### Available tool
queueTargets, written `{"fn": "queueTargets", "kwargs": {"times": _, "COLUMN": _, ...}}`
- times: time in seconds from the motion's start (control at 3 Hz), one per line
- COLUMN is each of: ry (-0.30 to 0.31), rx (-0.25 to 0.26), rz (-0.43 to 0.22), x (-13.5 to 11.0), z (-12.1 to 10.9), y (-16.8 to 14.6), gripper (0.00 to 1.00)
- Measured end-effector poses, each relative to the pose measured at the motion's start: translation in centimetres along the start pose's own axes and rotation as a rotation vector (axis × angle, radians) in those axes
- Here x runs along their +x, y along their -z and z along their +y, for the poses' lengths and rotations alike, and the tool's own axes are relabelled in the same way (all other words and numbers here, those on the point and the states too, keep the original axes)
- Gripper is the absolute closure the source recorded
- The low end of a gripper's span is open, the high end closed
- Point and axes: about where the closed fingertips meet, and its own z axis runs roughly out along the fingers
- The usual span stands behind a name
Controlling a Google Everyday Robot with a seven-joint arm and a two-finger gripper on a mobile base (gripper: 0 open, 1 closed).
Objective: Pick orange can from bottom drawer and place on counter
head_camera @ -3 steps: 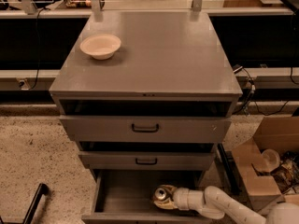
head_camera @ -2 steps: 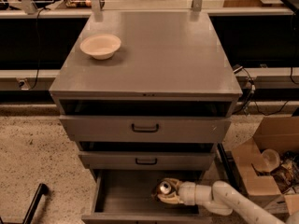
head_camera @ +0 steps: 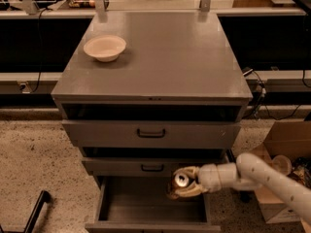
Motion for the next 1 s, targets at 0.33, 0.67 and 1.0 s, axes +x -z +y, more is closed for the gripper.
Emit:
{"fn": "queueTargets", "kwargs": {"times": 0.33, "ry": 0.071, "rx": -0.077, "rz": 0.070, "x": -8.1, "z": -2.4, "y": 6.3, "gripper": 1.00}}
{"fn": "queueTargets", "kwargs": {"times": 0.67, "ry": 0.094, "rx": -0.143, "rz": 0.058, "x": -10.2, "z": -1.5, "y": 7.6, "gripper": 1.00}}
{"fn": "queueTargets", "kwargs": {"times": 1.0, "ry": 0.094, "rx": -0.143, "rz": 0.058, "x": -10.2, "z": -1.5, "y": 7.6, "gripper": 1.00}}
